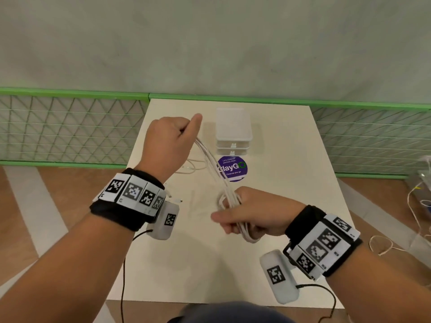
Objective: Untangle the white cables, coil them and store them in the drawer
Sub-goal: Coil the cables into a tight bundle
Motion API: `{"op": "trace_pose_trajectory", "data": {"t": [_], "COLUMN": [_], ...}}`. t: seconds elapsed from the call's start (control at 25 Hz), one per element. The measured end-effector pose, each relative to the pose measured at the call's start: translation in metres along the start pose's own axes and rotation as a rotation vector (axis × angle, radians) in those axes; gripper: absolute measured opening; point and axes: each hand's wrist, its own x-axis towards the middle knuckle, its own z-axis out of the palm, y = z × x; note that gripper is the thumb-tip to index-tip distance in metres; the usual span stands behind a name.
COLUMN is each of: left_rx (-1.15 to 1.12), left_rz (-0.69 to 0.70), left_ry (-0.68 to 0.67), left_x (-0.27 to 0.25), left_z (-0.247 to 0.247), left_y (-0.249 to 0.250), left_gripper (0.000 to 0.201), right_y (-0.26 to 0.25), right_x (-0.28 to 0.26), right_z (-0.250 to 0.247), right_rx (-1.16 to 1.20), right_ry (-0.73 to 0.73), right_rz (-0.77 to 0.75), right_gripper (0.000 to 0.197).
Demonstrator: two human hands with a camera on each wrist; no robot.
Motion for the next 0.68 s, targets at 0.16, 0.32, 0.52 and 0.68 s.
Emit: {"op": "trace_pose_trajectory", "data": {"t": [0.16, 0.32, 0.52, 0.68], "left_rx": [-0.047, -0.059, -0.036, 0.043], "left_rz": [-0.064, 0.047, 0.091, 0.104], "left_ry": [-0.04, -0.282, -0.346, -0.436], "left_x": [-0.018, -0.064, -0.101, -0.118], "left_z": [-0.008, 0.003, 0.028, 0.042], "left_y": [-0.02, -0.02, -0.008, 0.001], "left_gripper": [0.058, 0.043, 0.035, 0.034], "right_y": [0.002, 0.002, 0.004, 0.007], "right_x": [-0.002, 0.002, 0.013, 0.019], "right_z": [-0.009, -0.013, 0.001, 0.007], "right_rx": [0.469, 0.739, 0.938, 0.881], "right_ry": [0.172, 0.397, 0.543, 0.617], "right_rz": [-0.184, -0.196, -0.16, -0.122], "right_gripper": [0.049, 0.05, 0.042, 0.05]}}
